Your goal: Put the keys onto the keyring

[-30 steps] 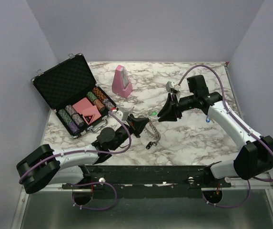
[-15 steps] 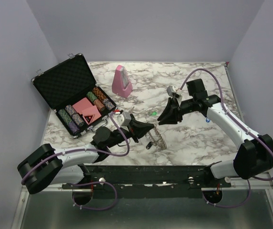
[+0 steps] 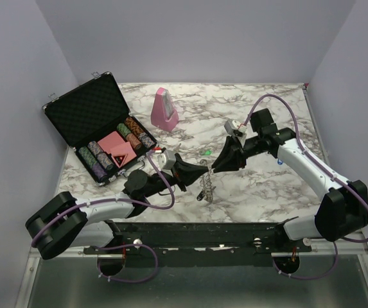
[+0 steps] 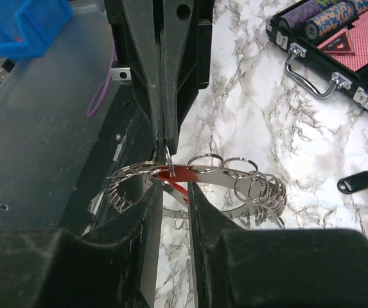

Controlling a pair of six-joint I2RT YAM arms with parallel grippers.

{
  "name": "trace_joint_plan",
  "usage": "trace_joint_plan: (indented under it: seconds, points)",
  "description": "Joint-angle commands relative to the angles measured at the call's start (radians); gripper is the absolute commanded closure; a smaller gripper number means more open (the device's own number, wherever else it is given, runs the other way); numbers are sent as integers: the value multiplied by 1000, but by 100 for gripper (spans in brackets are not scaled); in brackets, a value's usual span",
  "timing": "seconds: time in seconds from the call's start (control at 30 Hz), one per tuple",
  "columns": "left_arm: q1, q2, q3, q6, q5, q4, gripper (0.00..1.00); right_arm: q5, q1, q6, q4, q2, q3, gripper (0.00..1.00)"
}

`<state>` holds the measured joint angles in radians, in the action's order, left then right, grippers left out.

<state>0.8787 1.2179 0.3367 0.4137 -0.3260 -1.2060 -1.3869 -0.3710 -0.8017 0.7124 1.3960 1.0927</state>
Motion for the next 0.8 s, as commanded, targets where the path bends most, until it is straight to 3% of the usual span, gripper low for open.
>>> trace_joint_plan:
  seconds: [0.0,0.77]
  points:
    - [-3,15,36,19,-44,-96,100,-34,-11,4,2,12,9,71]
    - [-3,51,54,33,-56,-118,100,-54,-34,15,12,18,7,83]
